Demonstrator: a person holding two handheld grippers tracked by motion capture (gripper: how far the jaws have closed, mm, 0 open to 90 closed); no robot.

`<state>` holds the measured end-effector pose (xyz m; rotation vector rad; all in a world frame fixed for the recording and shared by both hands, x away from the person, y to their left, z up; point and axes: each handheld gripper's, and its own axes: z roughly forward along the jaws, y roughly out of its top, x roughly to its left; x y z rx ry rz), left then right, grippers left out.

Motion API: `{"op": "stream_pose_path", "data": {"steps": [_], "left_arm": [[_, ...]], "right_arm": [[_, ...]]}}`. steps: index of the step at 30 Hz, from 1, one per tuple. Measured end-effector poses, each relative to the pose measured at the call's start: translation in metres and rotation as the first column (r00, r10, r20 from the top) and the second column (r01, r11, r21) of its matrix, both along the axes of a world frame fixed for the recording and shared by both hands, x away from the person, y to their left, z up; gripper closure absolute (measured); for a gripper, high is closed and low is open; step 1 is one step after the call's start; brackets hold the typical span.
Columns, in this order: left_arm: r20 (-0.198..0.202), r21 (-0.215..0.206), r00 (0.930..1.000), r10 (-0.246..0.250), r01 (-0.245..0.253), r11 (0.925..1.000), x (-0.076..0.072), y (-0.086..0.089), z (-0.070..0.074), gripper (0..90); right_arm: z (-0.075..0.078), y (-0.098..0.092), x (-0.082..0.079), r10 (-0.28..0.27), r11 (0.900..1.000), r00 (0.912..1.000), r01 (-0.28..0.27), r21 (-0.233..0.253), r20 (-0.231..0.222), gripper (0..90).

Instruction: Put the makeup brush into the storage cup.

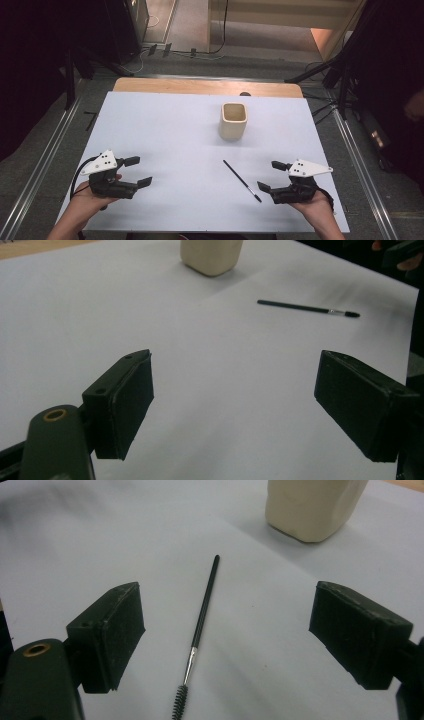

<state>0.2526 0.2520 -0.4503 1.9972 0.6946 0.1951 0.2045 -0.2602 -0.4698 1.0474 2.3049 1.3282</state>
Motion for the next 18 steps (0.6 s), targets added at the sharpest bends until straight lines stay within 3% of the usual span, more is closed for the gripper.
{"op": "stream_pose_path", "data": {"steps": [1, 4, 13, 18], "left_arm": [[-0.009, 0.023, 1.0, 0.004, -0.004, 0.9997, 0.0006, -0.0005, -0.0012, 16.3], [-0.012, 0.031, 0.9999, 0.004, -0.004, 0.9995, 0.0011, 0.0, -0.0018, 16.3], [-0.02, 0.032, 0.9996, 0.019, -0.018, 0.9993, 0.0015, 0.0001, -0.0023, 16.3], [-0.017, 0.034, 0.9996, 0.024, -0.023, 0.9991, 0.0018, -0.0002, -0.0025, 16.3]], "right_arm": [[-0.0008, 0.0002, 0.0003, -0.001, 1.0, 1.0, 0.001, 0.003, -0.005, 15.1], [-0.0017, 0.0002, 0.0006, -0.008, 1.0, 0.9999, 0.008, -0.007, -0.011, 15.1], [-0.0019, -0.0034, 0.0012, -0.066, 0.998, 0.9978, 0.066, 0.001, -0.006, 15.1], [-0.0016, -0.0004, 0.0015, -0.063, 0.998, 0.998, 0.063, 0.014, -0.002, 15.1]]}}
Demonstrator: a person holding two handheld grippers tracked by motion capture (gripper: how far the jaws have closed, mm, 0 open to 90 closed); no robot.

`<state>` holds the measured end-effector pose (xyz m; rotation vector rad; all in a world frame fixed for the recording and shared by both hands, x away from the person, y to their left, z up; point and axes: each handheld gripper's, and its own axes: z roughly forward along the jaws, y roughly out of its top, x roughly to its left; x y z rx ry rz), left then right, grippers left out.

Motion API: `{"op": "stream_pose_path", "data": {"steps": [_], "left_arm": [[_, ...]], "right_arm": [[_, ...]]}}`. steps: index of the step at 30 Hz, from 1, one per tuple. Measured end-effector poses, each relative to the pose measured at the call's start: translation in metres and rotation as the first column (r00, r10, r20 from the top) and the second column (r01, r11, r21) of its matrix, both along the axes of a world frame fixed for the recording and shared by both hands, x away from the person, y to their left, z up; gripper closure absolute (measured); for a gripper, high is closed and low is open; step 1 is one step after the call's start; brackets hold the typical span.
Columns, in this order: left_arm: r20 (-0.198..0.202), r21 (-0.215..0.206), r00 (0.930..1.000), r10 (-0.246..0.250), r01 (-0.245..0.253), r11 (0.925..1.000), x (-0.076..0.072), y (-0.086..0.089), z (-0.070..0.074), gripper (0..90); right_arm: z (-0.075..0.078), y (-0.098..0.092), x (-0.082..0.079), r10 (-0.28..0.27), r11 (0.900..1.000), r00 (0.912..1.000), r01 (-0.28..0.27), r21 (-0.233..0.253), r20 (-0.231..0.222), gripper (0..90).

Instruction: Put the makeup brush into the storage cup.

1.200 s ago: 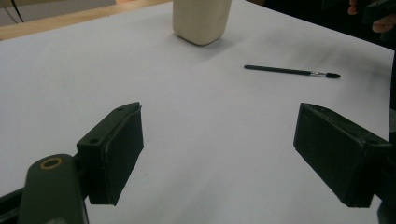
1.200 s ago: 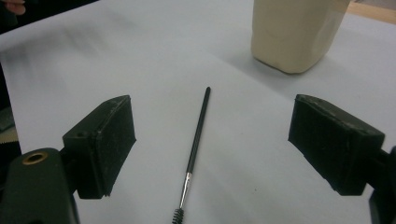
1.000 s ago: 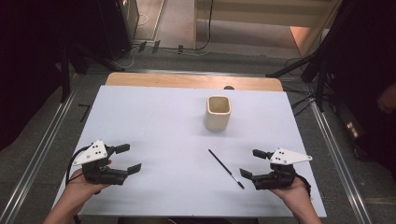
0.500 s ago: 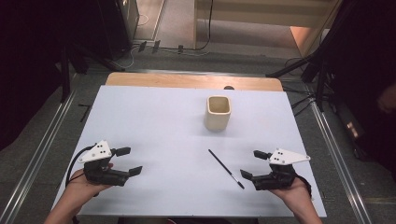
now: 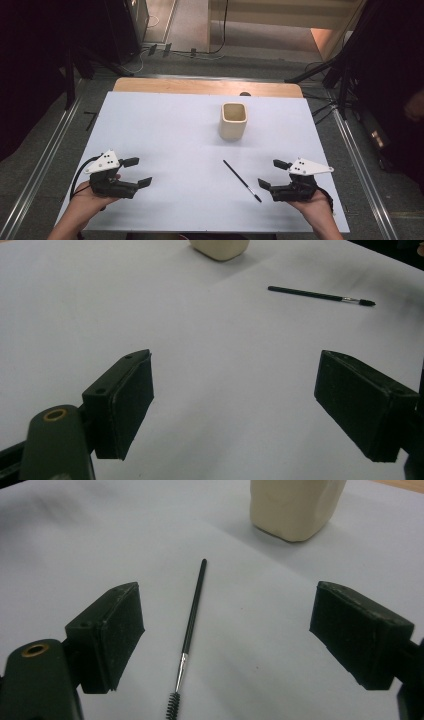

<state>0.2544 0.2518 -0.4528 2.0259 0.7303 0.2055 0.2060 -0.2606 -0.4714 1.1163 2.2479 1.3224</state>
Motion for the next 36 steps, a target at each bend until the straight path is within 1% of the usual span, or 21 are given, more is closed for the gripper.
{"op": "stream_pose_path", "data": {"steps": [4, 6, 8, 13, 15, 17, 20, 21, 23, 26, 30, 36], "left_arm": [[0.001, 0.013, 1.0, 0.006, -0.006, 0.9999, 0.0, 0.0, 0.0, 16.3], [-0.015, 0.018, 0.9999, 0.008, -0.008, 0.9998, 0.0, 0.001, -0.001, 16.3], [-0.026, 0.012, 0.9996, 0.014, -0.013, 0.9998, 0.001, 0.002, -0.001, 16.3], [-0.02, 0.001, 0.9996, 0.019, -0.019, 0.9998, 0.001, 0.003, 0.0, 16.3], [-0.015, 0.002, 0.9997, 0.018, -0.018, 0.9998, 0.0, 0.003, -0.001, 16.3], [-0.008, 0.013, 0.9998, 0.016, -0.016, 0.9998, 0.0, 0.003, -0.001, 16.3], [-0.009, 0.011, 0.9999, 0.015, -0.015, 0.9998, 0.0, 0.002, -0.001, 16.3], [0.002, 0.017, 0.9999, 0.014, -0.014, 0.9997, 0.0, 0.002, -0.001, 16.4], [-0.001, 0.012, 0.9998, 0.022, -0.022, 0.9997, 0.0, 0.002, -0.001, 16.4], [0.006, 0.01, 0.9997, 0.024, -0.024, 0.9997, 0.0, 0.003, -0.001, 16.4], [0.007, 0.017, 0.9997, 0.023, -0.023, 0.9996, 0.001, 0.003, -0.001, 16.4], [0.001, 0.016, 0.9998, 0.019, -0.019, 0.9997, 0.0, 0.002, -0.001, 16.4]], "right_arm": [[0.001, 0.001, 0.0, -0.01, 1.0, 0.9999, 0.01, 0.028, 0.005, 15.2], [0.002, 0.0, 0.0, -0.019, 0.999, 0.9998, 0.019, 0.03, 0.007, 15.2], [0.002, 0.001, -0.001, -0.028, 0.999, 0.9996, 0.028, 0.029, 0.0, 15.3], [0.002, 0.004, 0.0, -0.039, 0.999, 0.9992, 0.039, 0.026, 0.012, 15.2], [0.002, 0.006, 0.001, -0.038, 0.999, 0.9992, 0.038, 0.026, 0.012, 15.2], [0.002, 0.007, 0.001, -0.037, 0.999, 0.9992, 0.037, 0.03, 0.014, 15.3], [0.003, 0.008, 0.001, -0.037, 0.999, 0.9991, 0.036, 0.035, 0.02, 15.2], [0.003, 0.009, 0.002, -0.041, 0.998, 0.999, 0.04, 0.041, 0.018, 15.3], [0.003, 0.011, 0.003, -0.049, 0.998, 0.9988, 0.049, 0.041, 0.003, 15.3], [0.003, 0.014, 0.004, -0.056, 0.997, 0.9984, 0.056, 0.047, 0.001, 15.3], [0.005, 0.019, 0.008, -0.061, 0.997, 0.9979, 0.06, 0.051, 0.02, 15.3], [0.006, 0.026, 0.013, -0.056, 0.997, 0.9977, 0.054, 0.046, 0.038, 15.3]]}}
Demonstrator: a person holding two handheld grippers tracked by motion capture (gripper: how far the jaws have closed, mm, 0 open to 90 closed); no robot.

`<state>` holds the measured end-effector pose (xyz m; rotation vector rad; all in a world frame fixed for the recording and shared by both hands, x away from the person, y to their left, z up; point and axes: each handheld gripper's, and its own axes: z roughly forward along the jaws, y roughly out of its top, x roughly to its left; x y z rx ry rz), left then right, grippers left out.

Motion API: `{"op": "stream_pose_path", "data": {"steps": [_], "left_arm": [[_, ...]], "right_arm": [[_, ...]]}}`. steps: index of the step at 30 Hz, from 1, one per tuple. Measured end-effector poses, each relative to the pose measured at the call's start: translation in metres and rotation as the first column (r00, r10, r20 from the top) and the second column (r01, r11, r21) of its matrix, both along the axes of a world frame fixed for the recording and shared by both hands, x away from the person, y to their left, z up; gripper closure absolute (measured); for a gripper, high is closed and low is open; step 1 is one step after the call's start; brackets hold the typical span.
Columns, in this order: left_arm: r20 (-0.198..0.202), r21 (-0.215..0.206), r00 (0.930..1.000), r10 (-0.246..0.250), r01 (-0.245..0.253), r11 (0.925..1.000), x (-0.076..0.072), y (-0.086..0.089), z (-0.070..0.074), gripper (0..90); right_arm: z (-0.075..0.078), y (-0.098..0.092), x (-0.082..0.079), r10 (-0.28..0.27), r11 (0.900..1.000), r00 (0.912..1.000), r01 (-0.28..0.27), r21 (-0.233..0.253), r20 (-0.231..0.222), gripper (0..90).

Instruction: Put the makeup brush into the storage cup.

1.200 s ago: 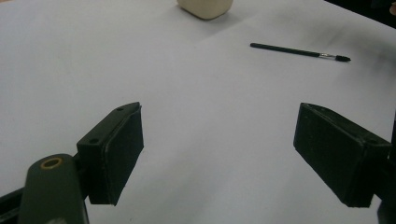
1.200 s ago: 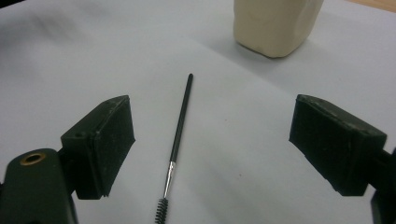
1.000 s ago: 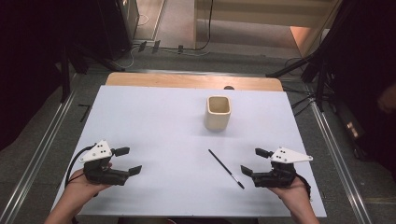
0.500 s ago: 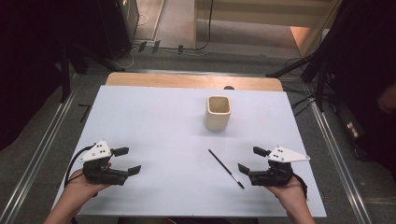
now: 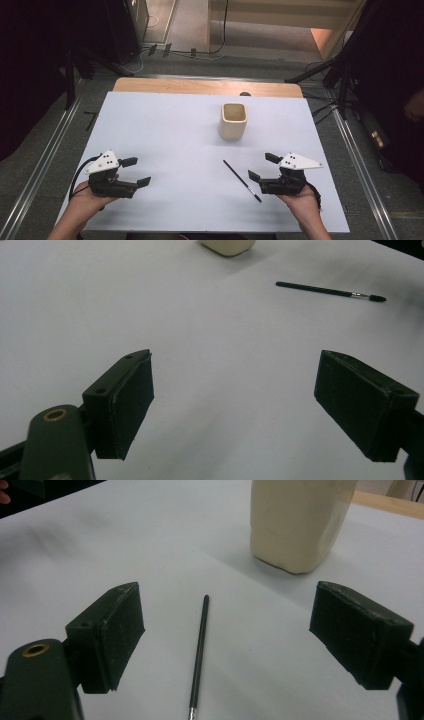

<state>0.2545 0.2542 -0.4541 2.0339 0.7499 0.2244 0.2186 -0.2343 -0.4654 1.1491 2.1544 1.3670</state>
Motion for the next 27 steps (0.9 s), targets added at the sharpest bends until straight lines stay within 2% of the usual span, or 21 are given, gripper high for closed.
{"op": "stream_pose_path", "data": {"steps": [10, 18, 27], "left_arm": [[0.006, -0.001, 1.0, -0.006, 0.006, 1.0, 0.0, -0.001, 0.0, 16.4], [0.008, -0.001, 0.9999, -0.012, 0.012, 0.9999, -0.001, 0.0, 0.0, 16.4], [0.007, 0.002, 1.0, -0.005, 0.005, 1.0, -0.003, 0.002, 0.001, 16.4]], "right_arm": [[-0.001, 0.009, 0.01, -0.003, 1.0, 1.0, 0.003, 0.013, 0.0, 15.3], [-0.003, 0.024, 0.02, 0.02, 1.0, 0.9998, -0.02, 0.011, 0.007, 15.3], [-0.004, 0.041, 0.033, 0.041, 0.999, 0.9992, -0.041, 0.034, 0.001, 16.7]]}}
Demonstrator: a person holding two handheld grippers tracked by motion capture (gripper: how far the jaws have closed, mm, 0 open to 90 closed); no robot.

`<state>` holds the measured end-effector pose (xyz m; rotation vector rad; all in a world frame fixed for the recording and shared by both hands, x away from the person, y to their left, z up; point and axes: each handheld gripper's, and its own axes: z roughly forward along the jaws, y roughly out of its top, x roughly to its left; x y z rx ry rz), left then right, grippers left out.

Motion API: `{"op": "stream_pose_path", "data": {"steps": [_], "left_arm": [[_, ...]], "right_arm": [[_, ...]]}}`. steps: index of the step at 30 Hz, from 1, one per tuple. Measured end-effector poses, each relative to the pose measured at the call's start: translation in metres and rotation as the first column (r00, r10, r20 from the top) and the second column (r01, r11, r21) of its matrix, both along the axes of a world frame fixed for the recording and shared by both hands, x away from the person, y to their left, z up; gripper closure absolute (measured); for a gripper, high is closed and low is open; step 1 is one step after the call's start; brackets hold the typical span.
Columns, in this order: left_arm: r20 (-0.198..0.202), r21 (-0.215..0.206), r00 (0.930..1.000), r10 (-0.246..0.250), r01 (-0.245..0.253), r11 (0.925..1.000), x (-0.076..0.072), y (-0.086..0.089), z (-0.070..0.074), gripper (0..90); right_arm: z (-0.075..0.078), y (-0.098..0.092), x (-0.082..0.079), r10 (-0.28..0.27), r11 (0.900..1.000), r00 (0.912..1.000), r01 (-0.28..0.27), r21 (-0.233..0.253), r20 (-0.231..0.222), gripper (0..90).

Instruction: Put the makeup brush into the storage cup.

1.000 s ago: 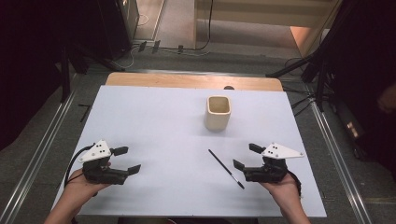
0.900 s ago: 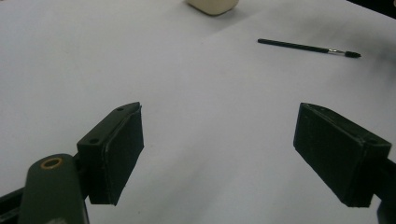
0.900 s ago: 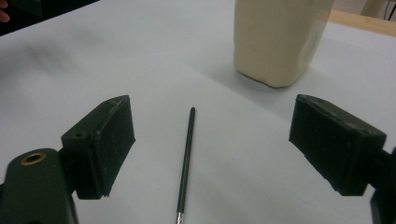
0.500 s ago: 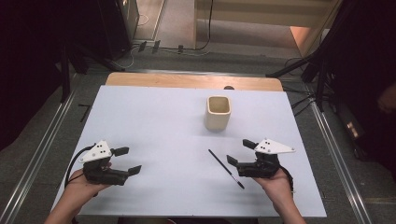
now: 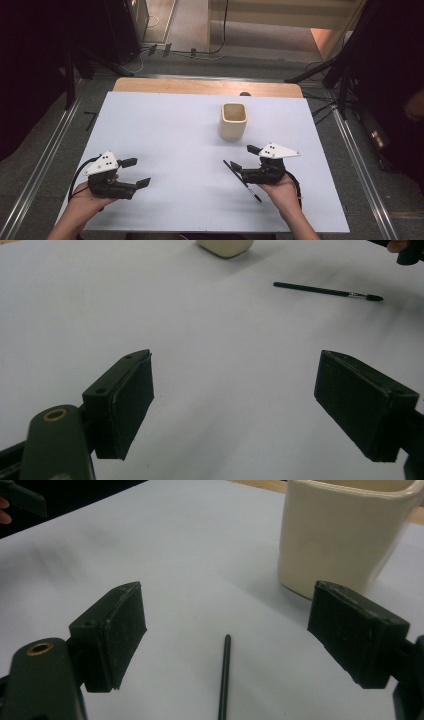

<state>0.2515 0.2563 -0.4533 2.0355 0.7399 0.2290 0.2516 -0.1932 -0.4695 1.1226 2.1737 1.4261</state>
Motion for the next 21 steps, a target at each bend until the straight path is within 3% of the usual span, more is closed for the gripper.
{"op": "stream_pose_path", "data": {"steps": [5, 9, 12, 21], "left_arm": [[0.0, -0.007, 1.0, 0.007, -0.007, 1.0, -0.001, 0.002, 0.0, 16.4], [-0.004, -0.005, 0.9999, 0.013, -0.013, 0.9999, -0.002, 0.003, 0.0, 16.4], [-0.001, -0.008, 0.9999, 0.014, -0.014, 0.9999, -0.003, 0.004, 0.0, 16.4], [-0.006, -0.003, 0.9999, 0.011, -0.011, 0.9999, -0.002, 0.003, 0.0, 16.4]], "right_arm": [[0.0, 0.005, 0.002, 0.015, 1.0, 0.9999, -0.015, -0.027, -0.001, 16.7], [0.002, 0.007, 0.002, 0.013, 0.999, 0.9987, -0.015, -0.04, -0.049, 16.9], [0.006, 0.009, 0.001, 0.014, 0.993, 0.9956, -0.025, -0.117, -0.093, 17.9], [0.011, 0.015, -0.005, 0.033, 0.974, 0.9858, -0.068, -0.217, -0.165, 17.5]]}}
